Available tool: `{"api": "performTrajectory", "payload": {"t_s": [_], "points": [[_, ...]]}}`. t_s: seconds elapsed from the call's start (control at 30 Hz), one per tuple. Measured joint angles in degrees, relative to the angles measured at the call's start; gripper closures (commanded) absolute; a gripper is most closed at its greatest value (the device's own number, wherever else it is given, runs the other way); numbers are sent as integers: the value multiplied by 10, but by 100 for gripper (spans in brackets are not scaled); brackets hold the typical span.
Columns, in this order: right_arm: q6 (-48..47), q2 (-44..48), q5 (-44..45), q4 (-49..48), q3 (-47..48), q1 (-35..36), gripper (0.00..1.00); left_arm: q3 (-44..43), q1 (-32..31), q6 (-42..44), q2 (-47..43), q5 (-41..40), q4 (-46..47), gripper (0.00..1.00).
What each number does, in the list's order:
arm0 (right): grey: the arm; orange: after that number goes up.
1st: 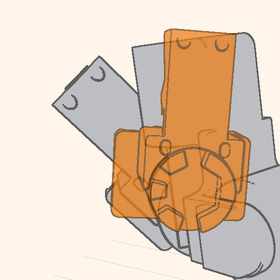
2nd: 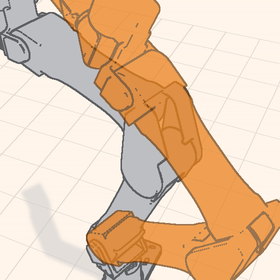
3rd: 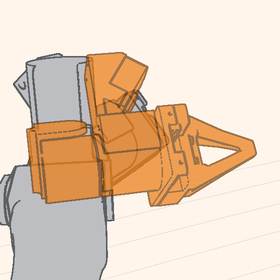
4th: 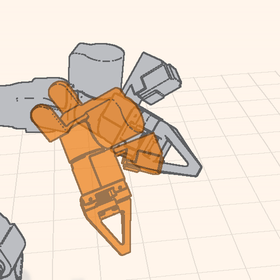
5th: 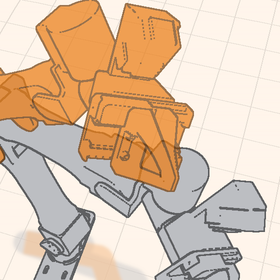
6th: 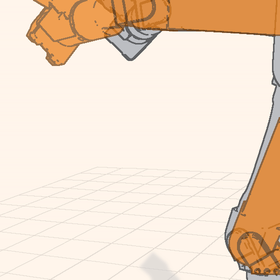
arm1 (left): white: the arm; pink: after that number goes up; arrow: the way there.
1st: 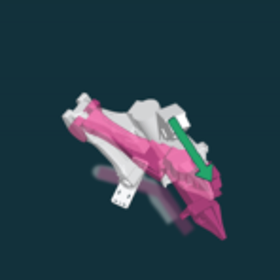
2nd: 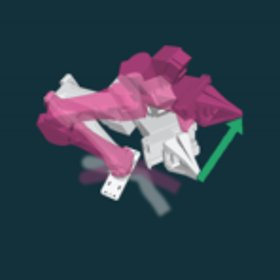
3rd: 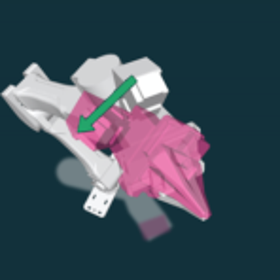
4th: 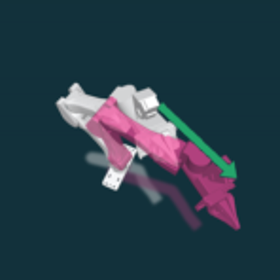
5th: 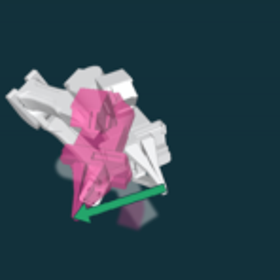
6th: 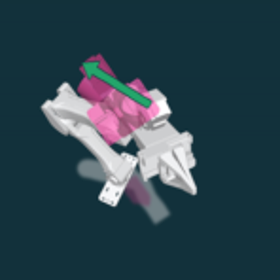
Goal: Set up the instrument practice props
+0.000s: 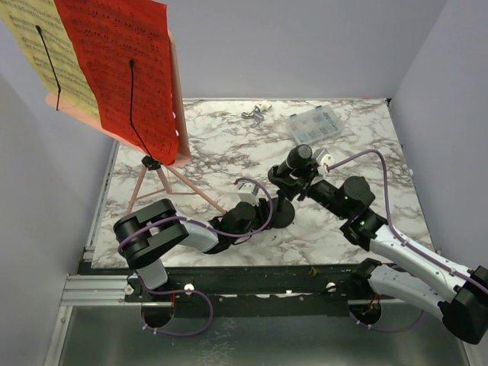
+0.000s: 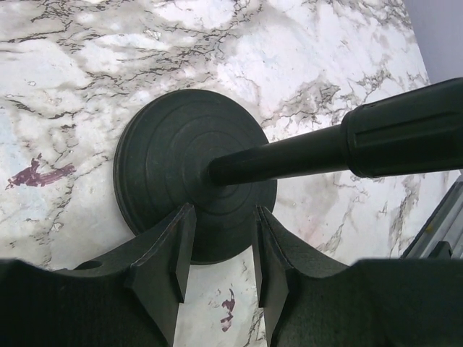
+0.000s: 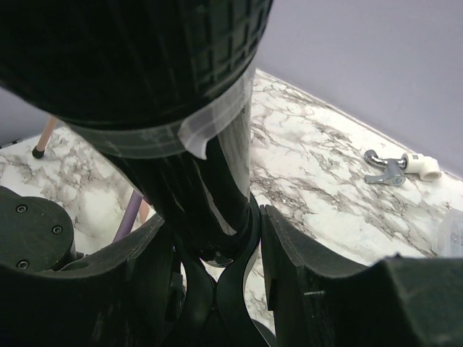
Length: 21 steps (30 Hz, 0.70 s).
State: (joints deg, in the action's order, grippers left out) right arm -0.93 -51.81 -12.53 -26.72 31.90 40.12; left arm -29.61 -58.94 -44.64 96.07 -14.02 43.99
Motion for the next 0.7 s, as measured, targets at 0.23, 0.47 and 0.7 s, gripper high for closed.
{"api": "performTrajectory", "payload": {"t_s": [0.23, 0.47, 0.7], "points": [[0, 1, 3, 0, 0, 1, 67, 5, 0, -7, 1, -3, 10, 40], [-1, -24, 18, -19, 7, 4, 65, 8, 2, 7, -84, 11, -116, 17], [-3, -78, 29, -40, 36, 4, 57, 39, 3, 1, -276, 30, -246, 10]]}}
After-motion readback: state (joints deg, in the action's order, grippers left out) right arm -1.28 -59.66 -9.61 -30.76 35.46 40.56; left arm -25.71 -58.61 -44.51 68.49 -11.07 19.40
